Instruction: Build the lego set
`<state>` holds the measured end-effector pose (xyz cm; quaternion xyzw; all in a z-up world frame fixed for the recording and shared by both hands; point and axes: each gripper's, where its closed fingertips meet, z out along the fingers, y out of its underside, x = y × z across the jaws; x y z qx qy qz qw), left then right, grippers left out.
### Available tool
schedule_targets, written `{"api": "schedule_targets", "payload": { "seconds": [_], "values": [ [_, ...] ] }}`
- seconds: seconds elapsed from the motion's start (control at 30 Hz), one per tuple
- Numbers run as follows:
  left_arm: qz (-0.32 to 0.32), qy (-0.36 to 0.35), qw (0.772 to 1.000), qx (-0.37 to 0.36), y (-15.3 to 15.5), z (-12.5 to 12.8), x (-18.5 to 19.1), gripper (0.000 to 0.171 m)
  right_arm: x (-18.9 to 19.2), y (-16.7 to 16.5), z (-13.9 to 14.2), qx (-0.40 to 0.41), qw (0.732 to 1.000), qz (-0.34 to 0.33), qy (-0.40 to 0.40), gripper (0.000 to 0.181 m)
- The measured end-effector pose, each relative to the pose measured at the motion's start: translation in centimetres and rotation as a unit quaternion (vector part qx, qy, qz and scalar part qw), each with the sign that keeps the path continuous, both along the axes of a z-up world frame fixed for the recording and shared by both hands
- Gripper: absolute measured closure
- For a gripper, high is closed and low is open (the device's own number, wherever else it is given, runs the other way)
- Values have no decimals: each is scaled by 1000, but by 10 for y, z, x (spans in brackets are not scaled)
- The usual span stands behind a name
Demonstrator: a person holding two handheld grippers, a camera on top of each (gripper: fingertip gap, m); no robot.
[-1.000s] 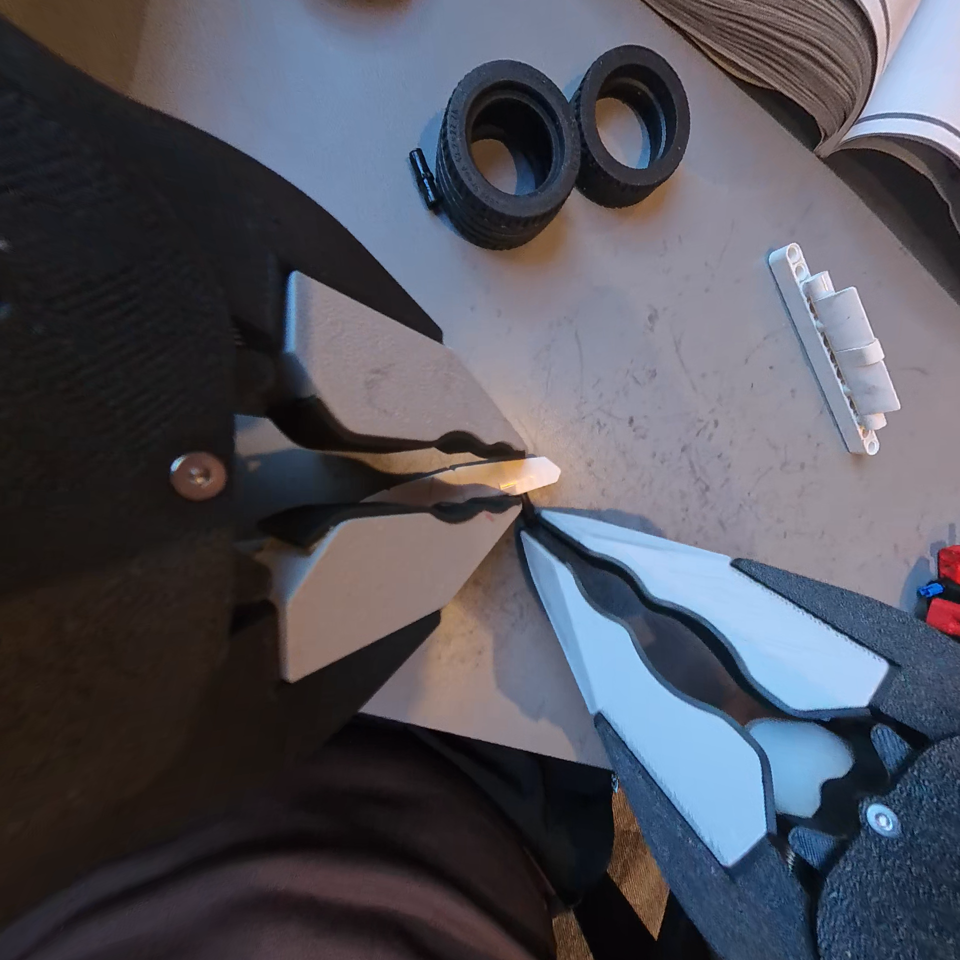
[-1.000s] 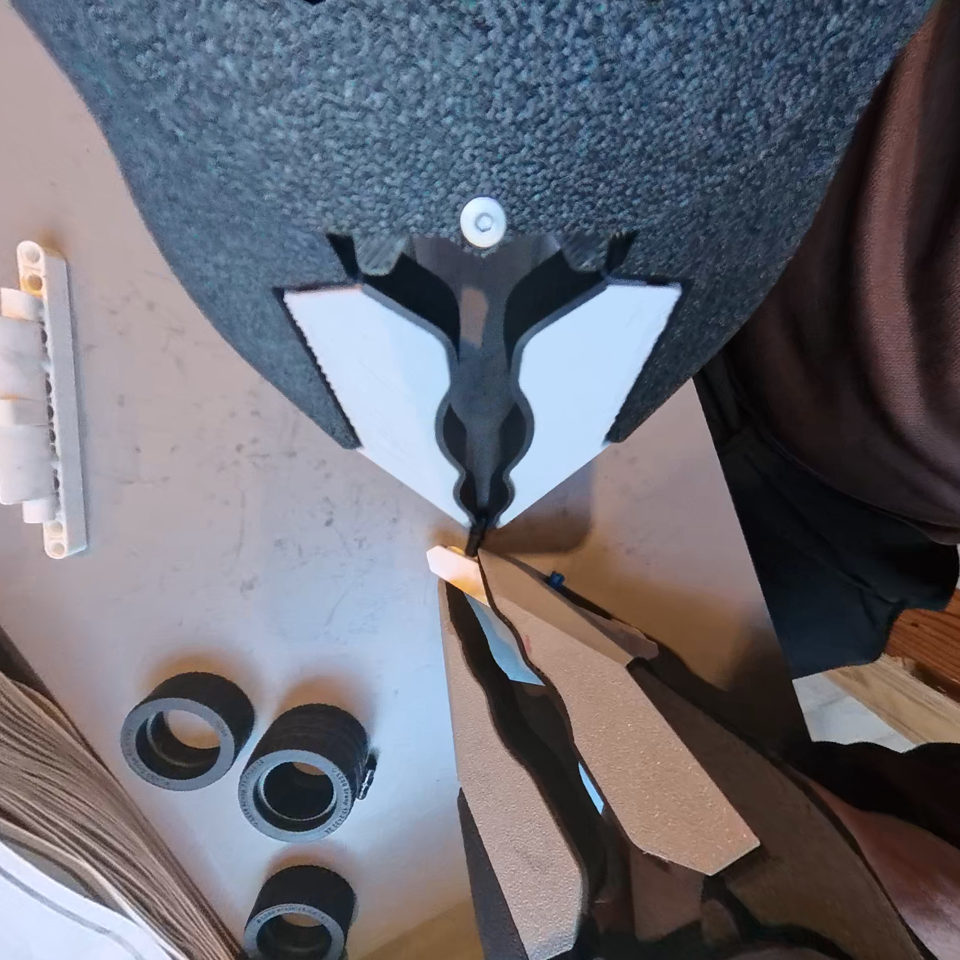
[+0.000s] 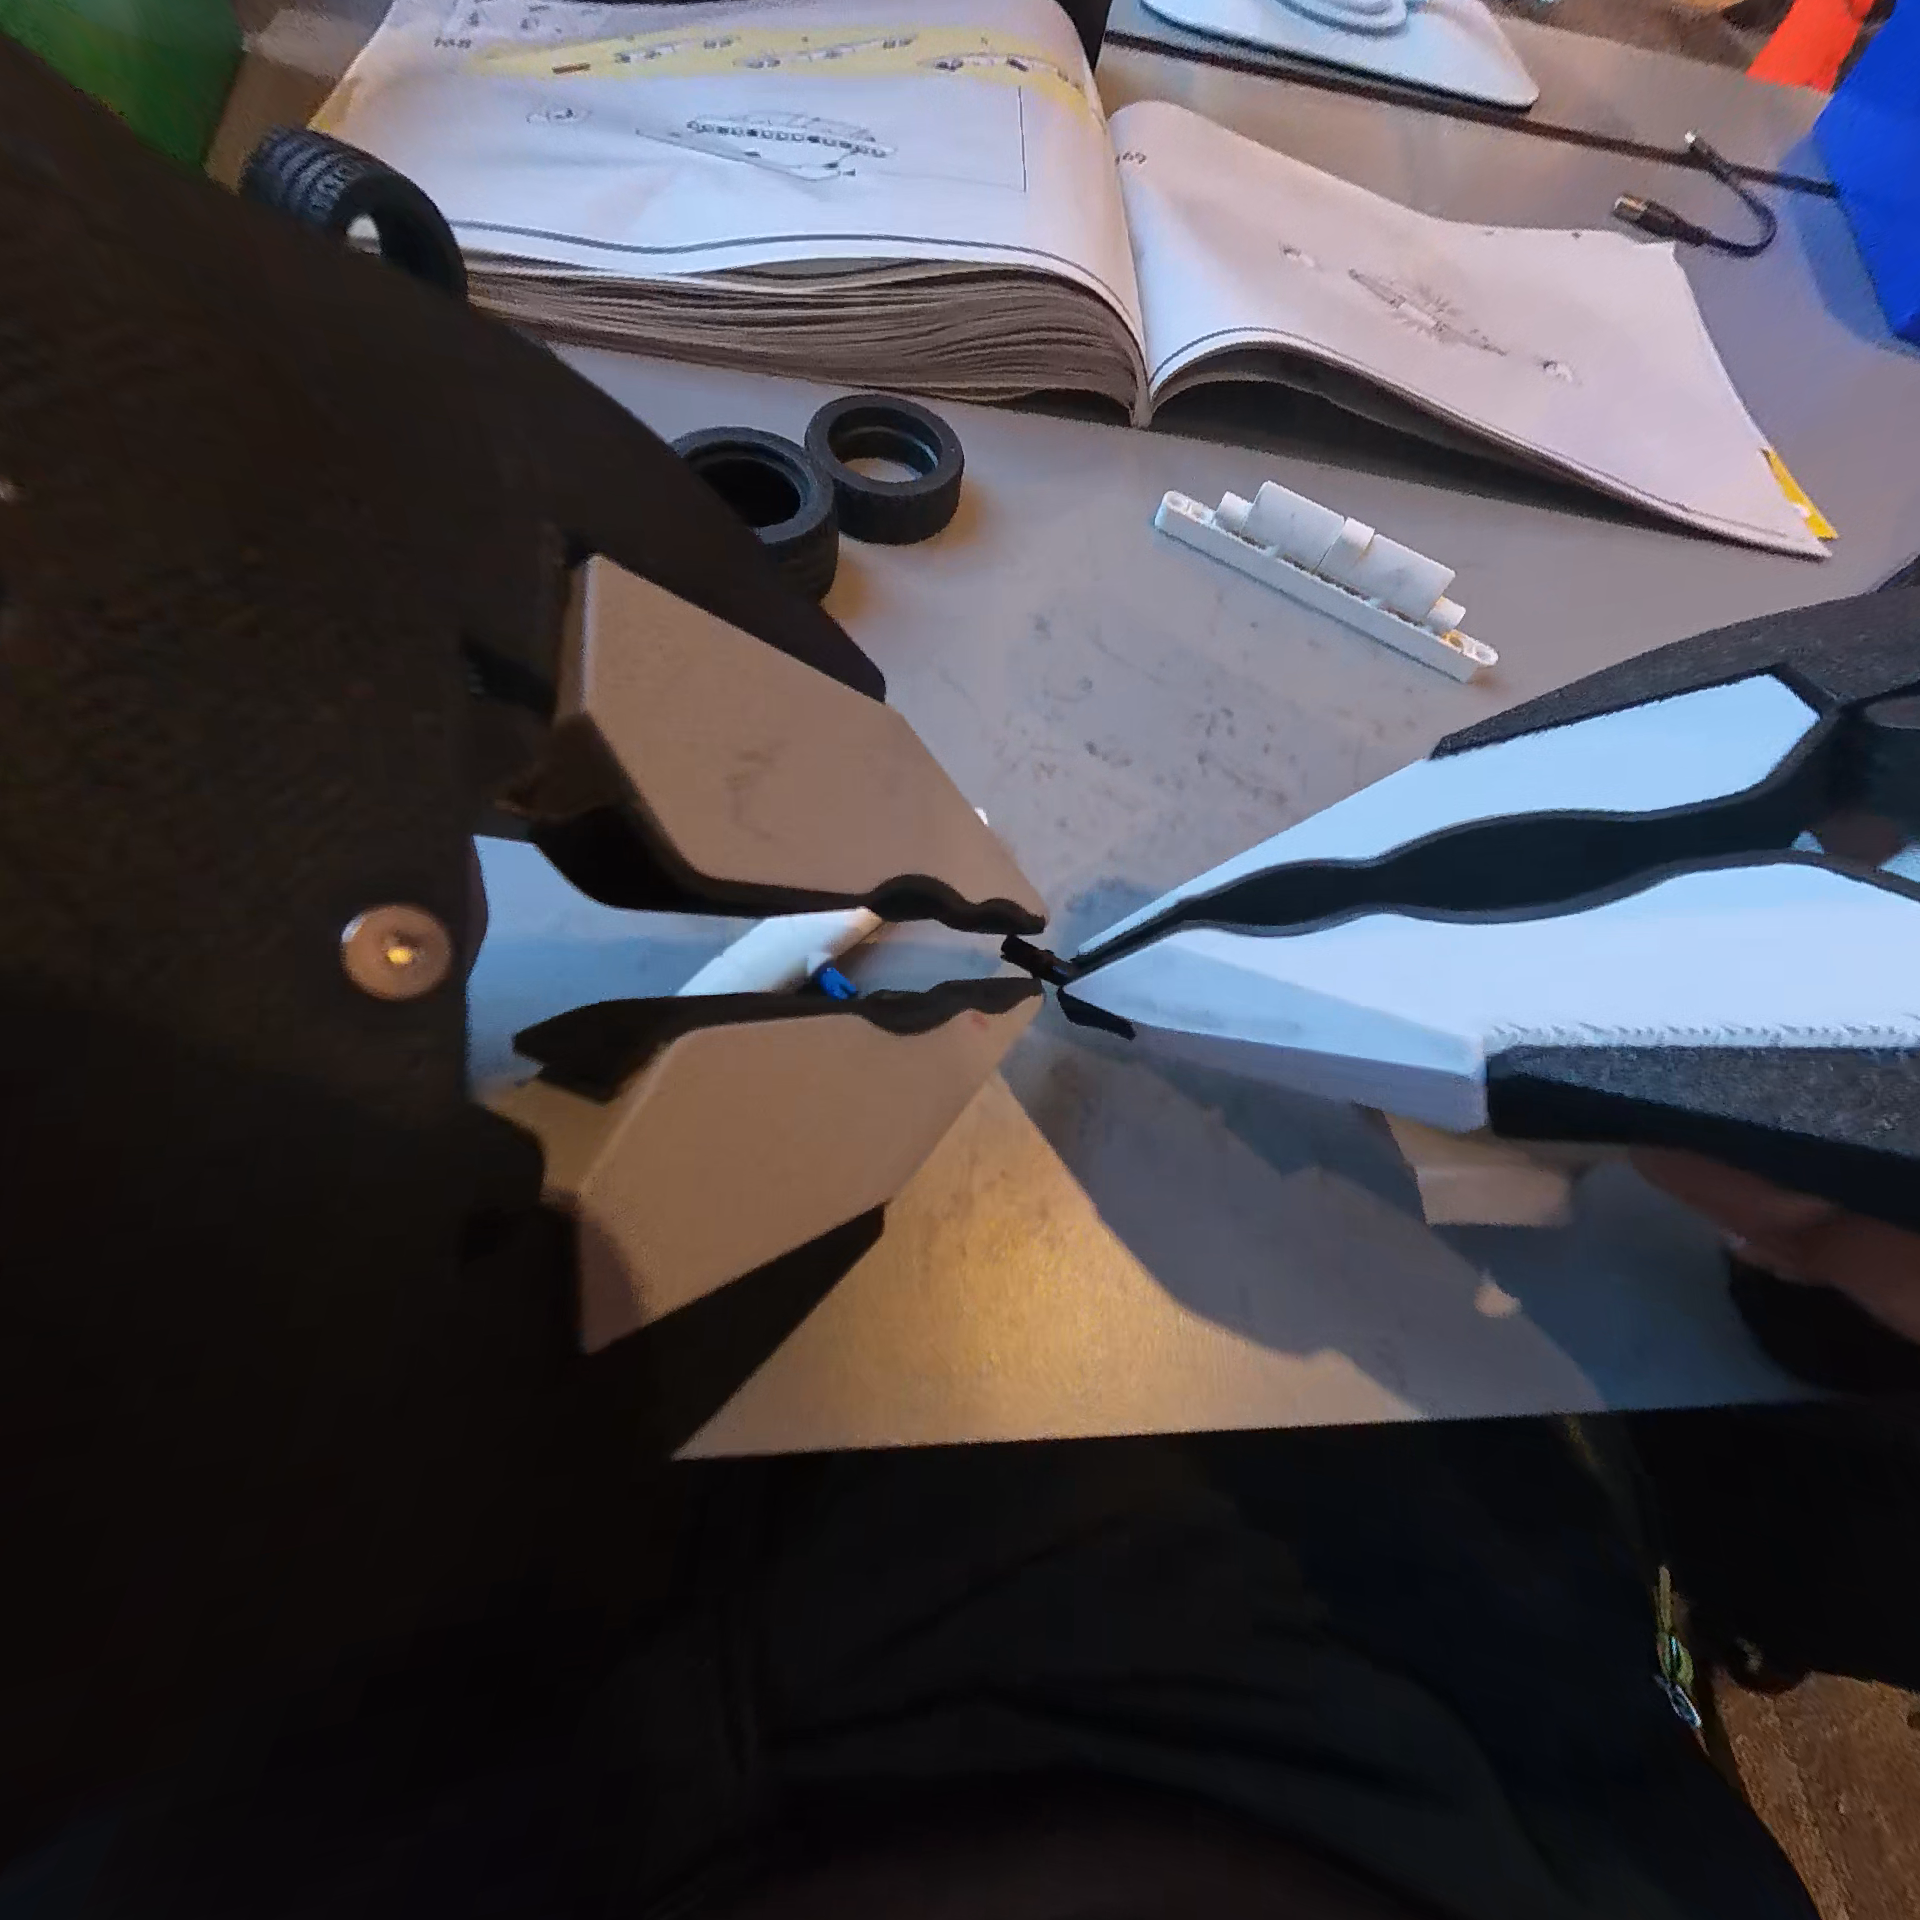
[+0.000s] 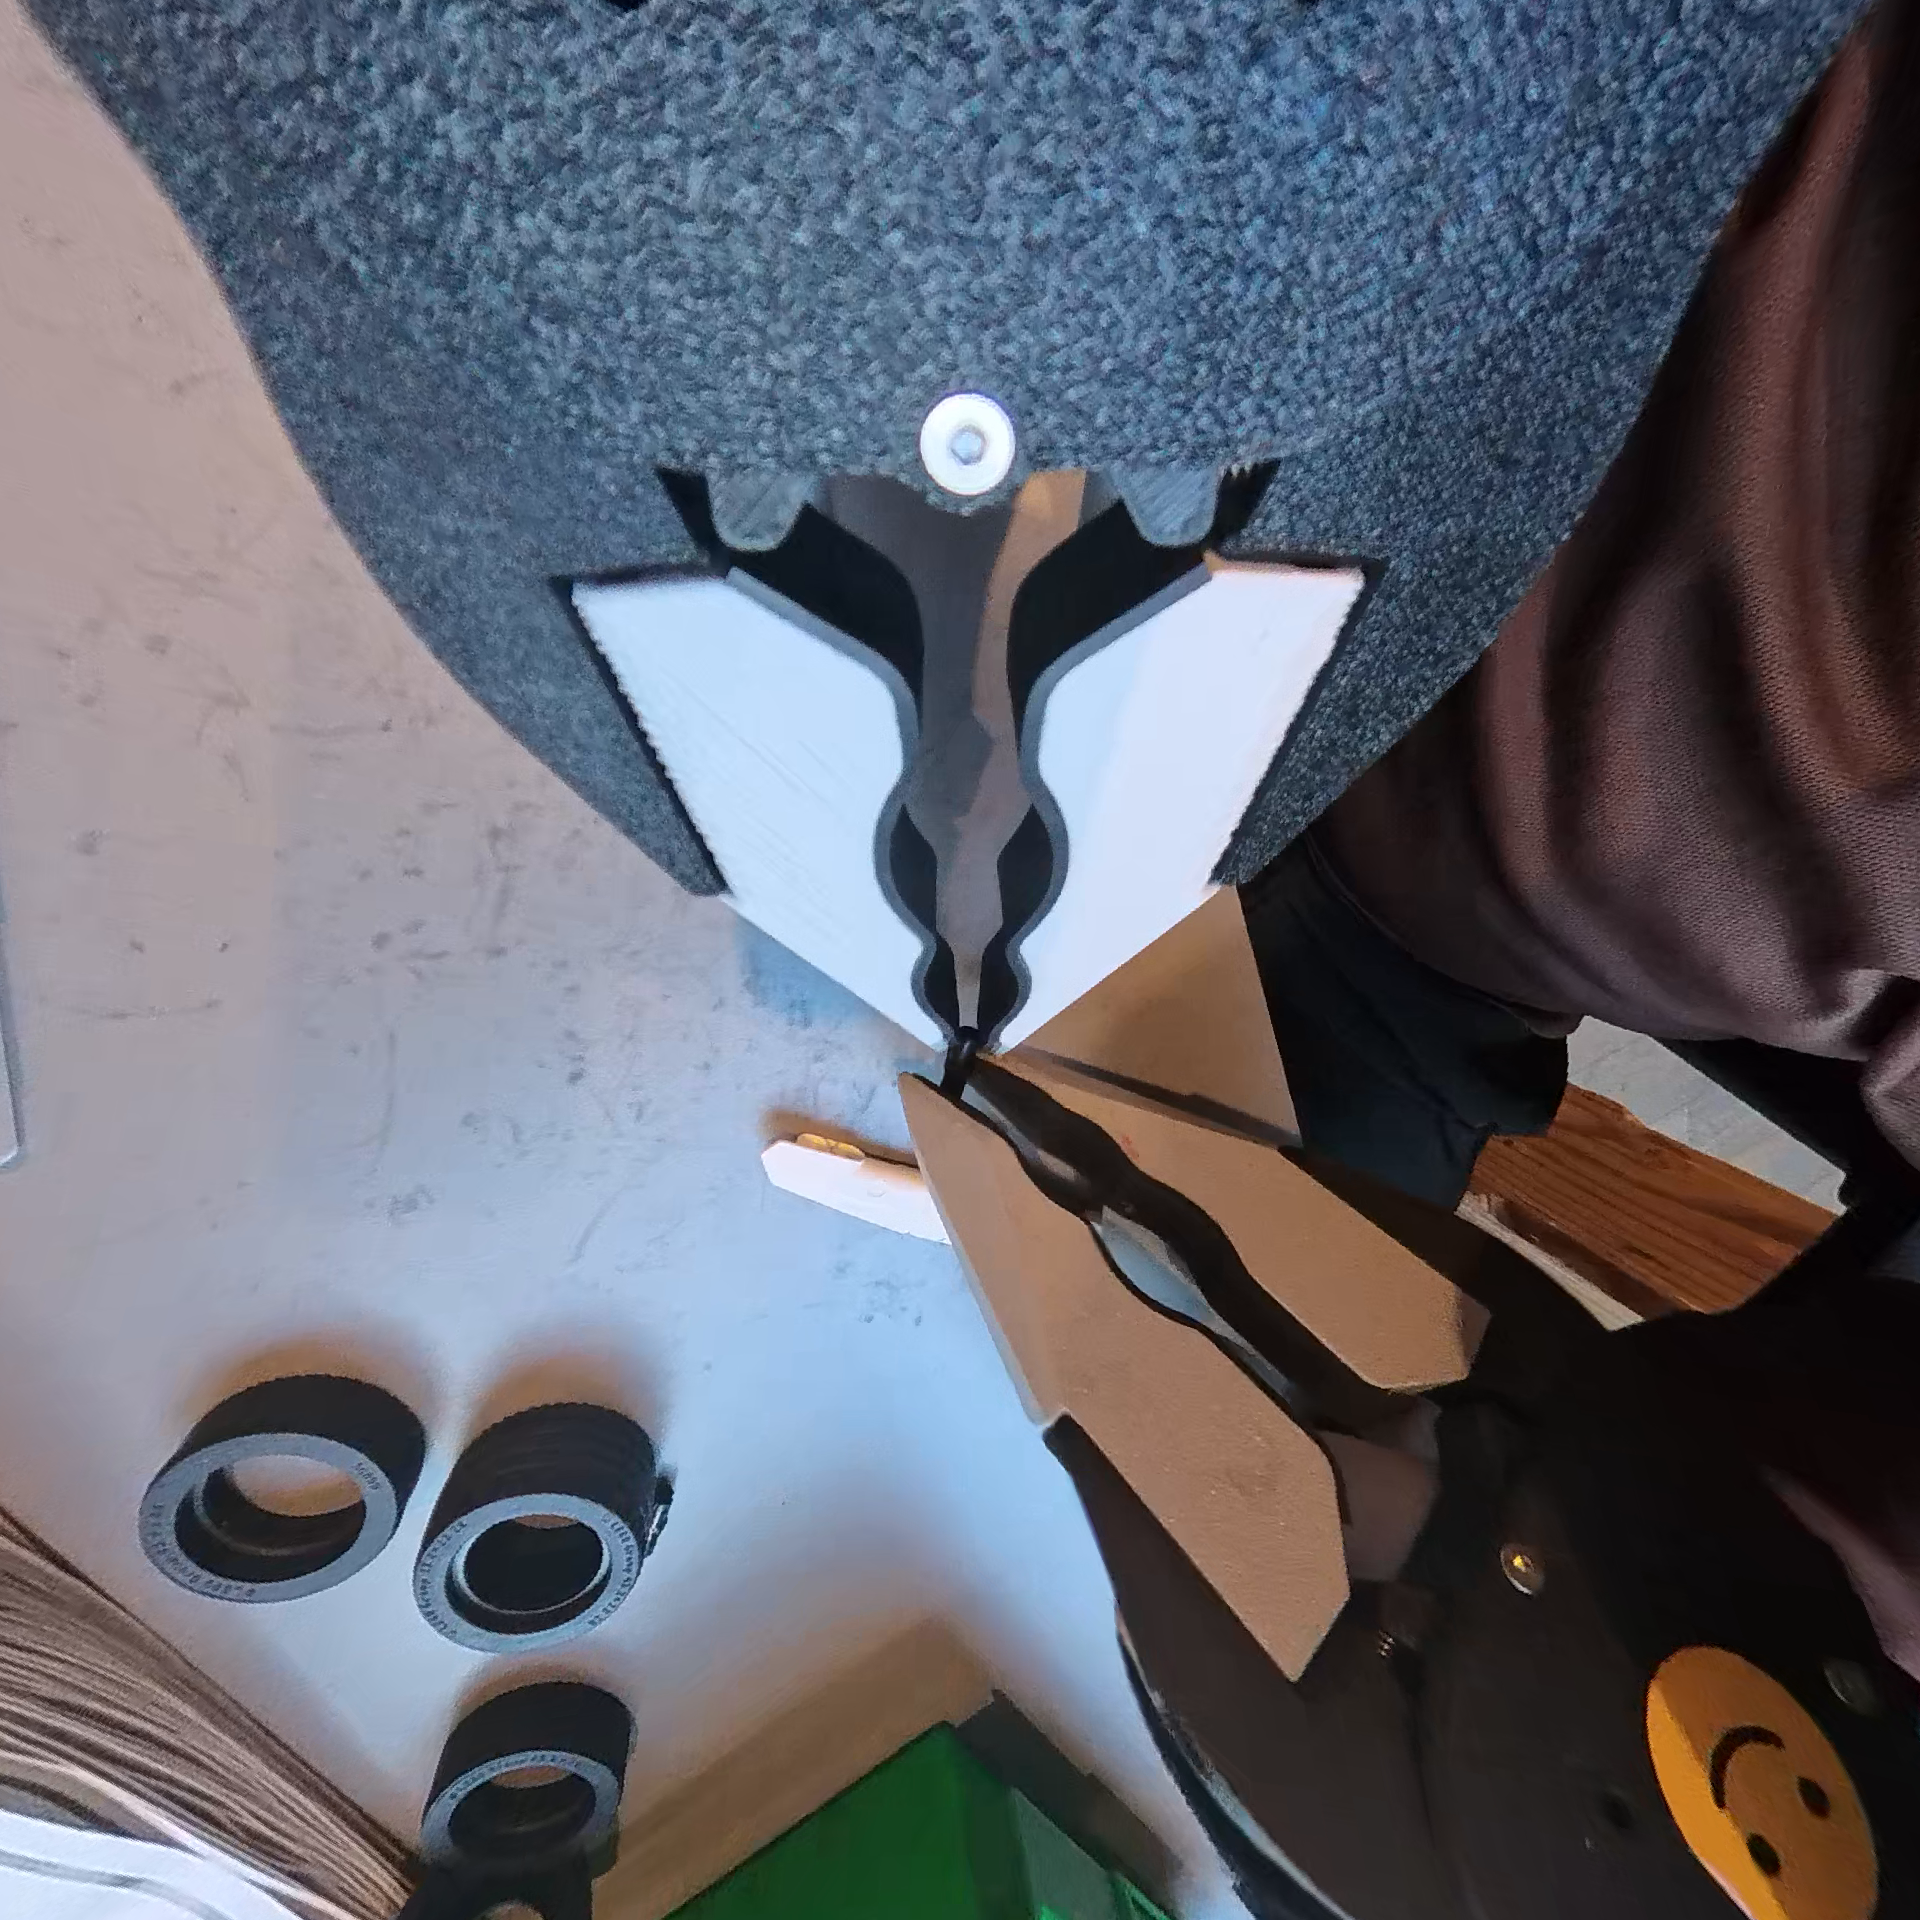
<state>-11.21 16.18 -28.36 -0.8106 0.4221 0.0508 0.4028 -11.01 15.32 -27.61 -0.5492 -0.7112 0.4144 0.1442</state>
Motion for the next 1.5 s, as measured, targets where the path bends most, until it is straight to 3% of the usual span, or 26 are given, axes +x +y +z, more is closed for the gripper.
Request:
{"api": "schedule_targets", "payload": {
  "seconds": [0.37,1.07,1.2,1.3,1.5],
  "values": [
    [11,-24,998,62,9,14,0,170,-6,10,13,83,995,-15,58,176],
    [-4,10,995,102,8,17,0,169,-6,7,17,-26,998,-22,48,177],
    [7,-10,997,80,9,15,-4,162,-7,9,21,-52,997,-28,50,177],
    [6,-1,996,94,10,18,-4,170,-6,8,22,-57,997,-27,50,177],
    [7,16,995,93,10,15,-5,170,-8,7,21,-66,996,-30,49,176]
  ]
}}
